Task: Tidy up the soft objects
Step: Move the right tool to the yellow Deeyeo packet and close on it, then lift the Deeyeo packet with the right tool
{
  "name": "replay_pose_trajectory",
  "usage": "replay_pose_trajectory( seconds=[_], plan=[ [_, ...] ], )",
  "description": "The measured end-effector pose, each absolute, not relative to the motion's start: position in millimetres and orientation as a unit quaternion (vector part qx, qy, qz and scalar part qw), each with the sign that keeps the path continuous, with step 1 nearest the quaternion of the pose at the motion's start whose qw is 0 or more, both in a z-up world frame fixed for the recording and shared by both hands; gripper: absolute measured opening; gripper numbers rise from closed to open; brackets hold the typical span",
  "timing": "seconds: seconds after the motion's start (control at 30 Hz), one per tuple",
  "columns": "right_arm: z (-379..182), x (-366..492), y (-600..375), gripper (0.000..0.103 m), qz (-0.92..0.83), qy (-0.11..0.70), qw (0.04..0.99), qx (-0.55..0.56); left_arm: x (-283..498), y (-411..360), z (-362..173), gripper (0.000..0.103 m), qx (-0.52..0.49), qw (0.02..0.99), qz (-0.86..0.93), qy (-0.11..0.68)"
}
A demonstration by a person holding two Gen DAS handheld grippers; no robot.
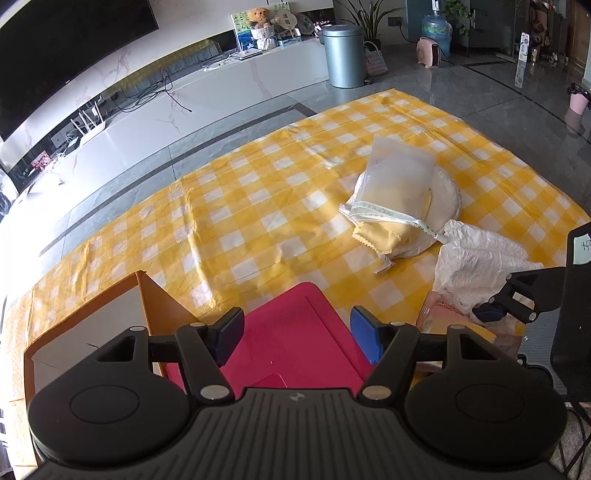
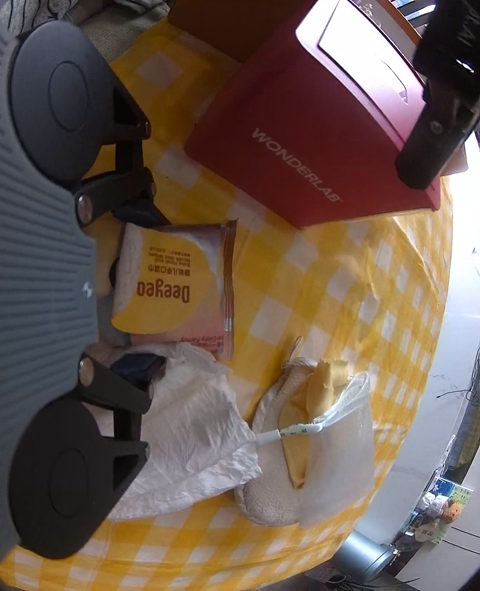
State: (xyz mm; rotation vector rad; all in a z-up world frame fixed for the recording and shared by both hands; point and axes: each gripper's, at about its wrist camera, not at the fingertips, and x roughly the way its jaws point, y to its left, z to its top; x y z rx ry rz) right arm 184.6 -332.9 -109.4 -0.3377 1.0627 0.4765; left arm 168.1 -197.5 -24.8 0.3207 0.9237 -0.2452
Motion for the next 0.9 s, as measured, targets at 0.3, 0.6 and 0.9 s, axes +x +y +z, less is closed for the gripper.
replay_pose_trajectory(
  seconds=[0.3, 0.6, 0.9],
  plan=[
    [-55, 160, -353, 0.088, 0.214, 0.399, 0.882, -0.131, 169, -184, -21, 0.078, 0.135, 0.879, -0.115, 0.442],
    [-96, 175, -336, 0.086, 0.209, 0.486, 0.836, -0.148, 165, -185, -22, 0.078, 0.136, 0.878, -0.121, 0.443],
    [-86, 159, -337, 0.071, 0.208, 0.482, 0.836, -0.161, 165, -186, -21, 0.078, 0.133, 0.878, -0.128, 0.442]
  ],
)
